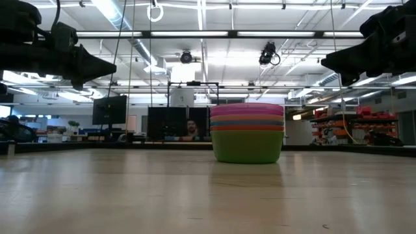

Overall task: Nest bowls inside each other
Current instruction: Return to home position

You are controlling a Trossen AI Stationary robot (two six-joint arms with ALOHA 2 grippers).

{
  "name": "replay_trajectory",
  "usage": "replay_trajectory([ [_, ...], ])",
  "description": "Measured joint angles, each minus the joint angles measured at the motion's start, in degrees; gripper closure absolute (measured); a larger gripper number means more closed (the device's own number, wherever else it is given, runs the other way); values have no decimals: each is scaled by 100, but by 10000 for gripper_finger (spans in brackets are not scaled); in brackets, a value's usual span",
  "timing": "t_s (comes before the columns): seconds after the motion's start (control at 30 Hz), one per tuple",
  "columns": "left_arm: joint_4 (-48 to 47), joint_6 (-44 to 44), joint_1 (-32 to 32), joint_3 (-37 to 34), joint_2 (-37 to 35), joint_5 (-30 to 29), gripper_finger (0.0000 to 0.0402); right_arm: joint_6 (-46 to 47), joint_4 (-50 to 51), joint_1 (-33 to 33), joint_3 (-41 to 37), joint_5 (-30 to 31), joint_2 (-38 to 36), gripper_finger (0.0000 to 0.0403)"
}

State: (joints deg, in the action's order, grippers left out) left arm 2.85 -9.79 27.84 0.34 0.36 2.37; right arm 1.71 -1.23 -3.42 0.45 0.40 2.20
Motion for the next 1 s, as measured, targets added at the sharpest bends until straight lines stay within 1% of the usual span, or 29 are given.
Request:
replay_trajectory([
  [0.27, 34, 2, -1, 0, 0, -4, 338, 14, -9, 0, 0, 0, 0, 298],
  [0.63, 57, 0, -1, 2, 0, -20, 346, 7, -13, 0, 0, 0, 0, 298],
  [1.0, 58, 1, -1, 2, 0, -20, 339, 7, -13, 0, 0, -2, 0, 298],
])
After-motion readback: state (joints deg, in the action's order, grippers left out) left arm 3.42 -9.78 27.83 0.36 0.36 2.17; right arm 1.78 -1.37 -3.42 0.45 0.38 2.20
